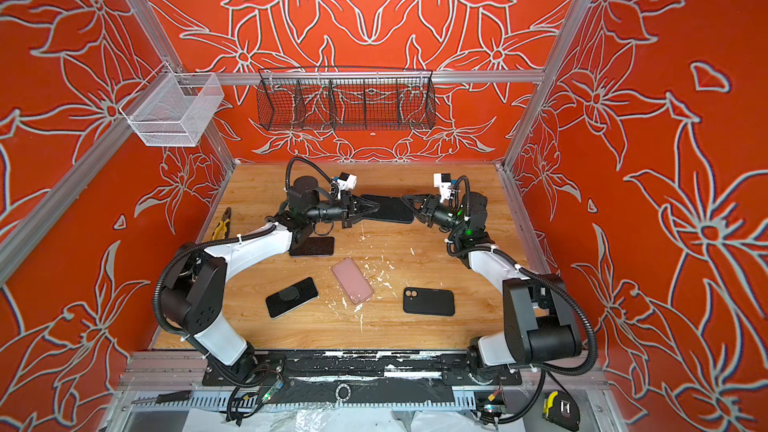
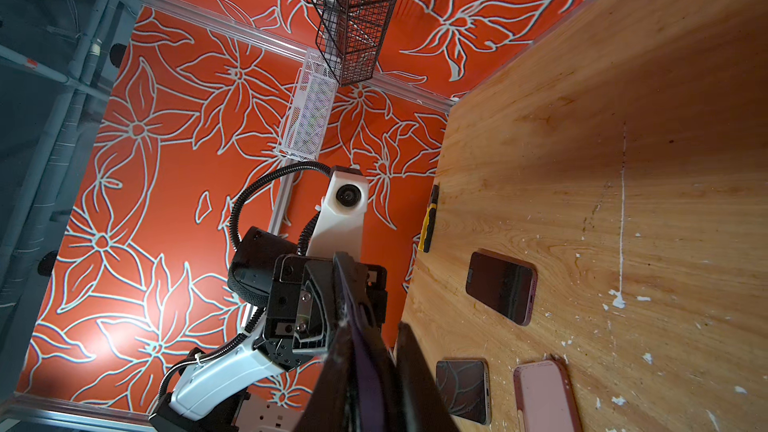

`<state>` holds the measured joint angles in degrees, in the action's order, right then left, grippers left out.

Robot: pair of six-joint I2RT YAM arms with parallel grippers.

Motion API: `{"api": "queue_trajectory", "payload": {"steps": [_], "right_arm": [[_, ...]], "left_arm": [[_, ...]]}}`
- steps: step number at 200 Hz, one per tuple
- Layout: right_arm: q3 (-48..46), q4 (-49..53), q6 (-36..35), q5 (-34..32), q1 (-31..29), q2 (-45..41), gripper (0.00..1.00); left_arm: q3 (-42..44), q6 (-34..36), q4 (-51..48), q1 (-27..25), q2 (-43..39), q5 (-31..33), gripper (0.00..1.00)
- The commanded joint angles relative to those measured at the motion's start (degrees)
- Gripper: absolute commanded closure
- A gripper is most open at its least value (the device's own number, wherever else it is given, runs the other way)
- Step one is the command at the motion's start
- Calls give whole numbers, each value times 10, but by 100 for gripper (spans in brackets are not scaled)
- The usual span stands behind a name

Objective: Put the phone into the phone case

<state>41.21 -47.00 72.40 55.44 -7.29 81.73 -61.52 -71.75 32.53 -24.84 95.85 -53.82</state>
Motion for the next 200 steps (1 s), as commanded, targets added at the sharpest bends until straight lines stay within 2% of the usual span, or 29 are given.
{"api": "queue_trajectory", "payload": {"steps": [1,17,29,63,95,123,147,170,200], "right_arm": [[9,-15,-20,1,8,-4,74],[13,-37,-7,16,18,-6,65],[24,-42,-3,36,21,-6,63],[43,-47,2,88,22,-6,62],[35,-43,-5,113,22,-12,69],[28,-2,-39,129,23,-31,65],[30,50,-74,135,27,-51,61],[26,68,-79,131,45,-70,52],[17,86,-73,124,63,-93,50]], "left_arm": [[-23,15,36,-8,-32,-39,100],[-23,16,38,-8,-34,-50,100],[-25,18,36,-7,-33,-59,100],[-36,38,12,-7,-29,-78,100],[-44,56,-10,-7,-28,-80,100],[-60,83,-45,-8,-32,-84,100],[-74,121,-85,-8,-39,-92,100],[-87,182,-153,-8,-55,-94,100],[-105,270,-251,-9,-74,-83,100]]}}
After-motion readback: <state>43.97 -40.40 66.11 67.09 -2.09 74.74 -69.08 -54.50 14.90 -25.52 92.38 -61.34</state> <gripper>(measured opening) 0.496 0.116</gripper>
